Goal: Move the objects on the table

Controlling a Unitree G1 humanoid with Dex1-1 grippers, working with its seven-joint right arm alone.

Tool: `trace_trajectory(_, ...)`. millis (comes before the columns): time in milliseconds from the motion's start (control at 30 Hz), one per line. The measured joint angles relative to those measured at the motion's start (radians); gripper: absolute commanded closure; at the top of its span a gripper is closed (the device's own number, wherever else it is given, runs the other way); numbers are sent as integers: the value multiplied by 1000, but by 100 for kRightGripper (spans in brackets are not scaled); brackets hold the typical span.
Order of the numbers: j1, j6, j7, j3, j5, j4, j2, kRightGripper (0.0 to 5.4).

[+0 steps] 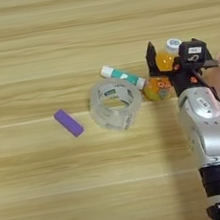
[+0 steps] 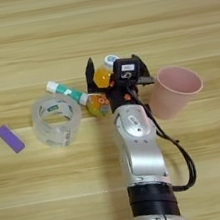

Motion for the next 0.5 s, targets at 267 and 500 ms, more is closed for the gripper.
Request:
trace_trajectory(267,0,0,0,0,0,9,0,6)
trace_trajectory(500,0,0,1,0,0,15,0,6)
